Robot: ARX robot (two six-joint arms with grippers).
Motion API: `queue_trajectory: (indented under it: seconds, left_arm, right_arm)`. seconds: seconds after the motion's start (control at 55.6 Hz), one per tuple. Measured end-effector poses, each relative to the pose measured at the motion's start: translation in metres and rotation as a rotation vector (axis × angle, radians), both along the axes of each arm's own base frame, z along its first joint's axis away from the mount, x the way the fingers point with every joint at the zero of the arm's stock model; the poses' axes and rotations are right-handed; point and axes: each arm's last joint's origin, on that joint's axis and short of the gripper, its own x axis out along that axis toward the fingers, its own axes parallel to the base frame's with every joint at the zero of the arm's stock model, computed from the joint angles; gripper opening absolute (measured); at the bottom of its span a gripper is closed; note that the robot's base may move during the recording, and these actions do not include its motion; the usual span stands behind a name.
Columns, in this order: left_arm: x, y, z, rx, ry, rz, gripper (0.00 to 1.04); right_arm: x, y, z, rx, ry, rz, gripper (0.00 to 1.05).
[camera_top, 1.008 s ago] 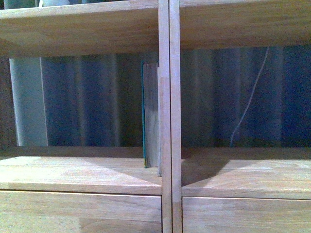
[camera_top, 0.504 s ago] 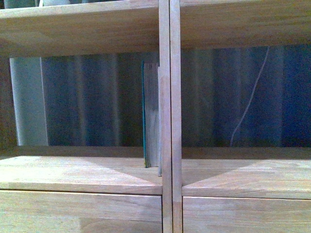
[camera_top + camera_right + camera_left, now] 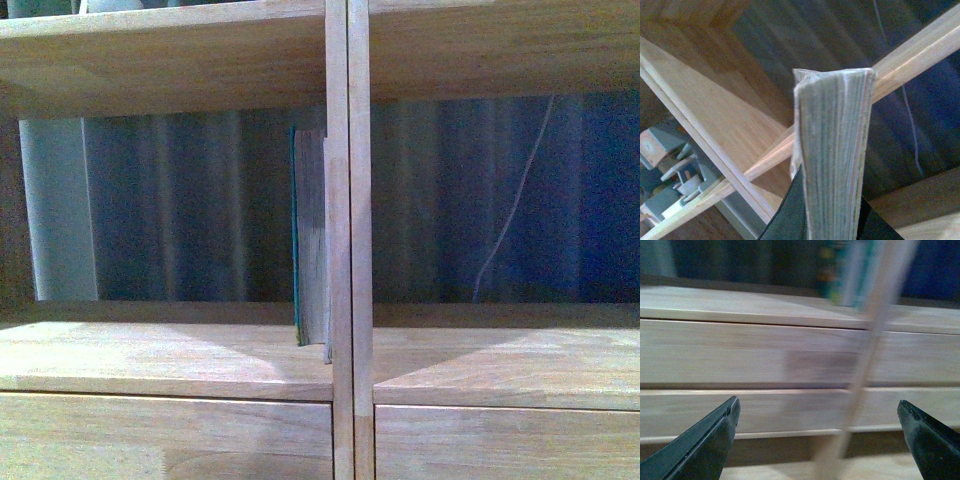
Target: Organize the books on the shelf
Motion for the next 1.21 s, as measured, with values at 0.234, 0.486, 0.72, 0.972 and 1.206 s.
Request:
queue_trajectory:
  seconds: [0.234,0.486,0.72,0.972,1.206]
  left_arm:
    - [0.008,-0.004,0.031,-0.114,0.067,-0.639,0.97]
    - [0.022,0.006,0.069,-0.226,0.122,-0.760,0.97]
    - [0.024,0.009,0.071,-0.242,0.128,-0.764,0.97]
    - [0.054,0.013,0.147,-0.218,-0.051,-0.604,0.97]
    - [0.070,-0.004,0.151,-0.154,-0.054,-0.596,0.97]
  right_arm:
    - [0.020,0.010,0.005,-0.026,0.015,0.052,0.07]
    - [0.028,0.013,0.006,-0.035,0.018,0.061,0.07]
    - [0.032,0.014,0.005,-0.037,0.025,0.064,0.07]
    - [0.035,0.016,0.007,-0.042,0.015,0.076,0.07]
    - [0.037,0.016,0.007,-0.041,0.014,0.075,0.07]
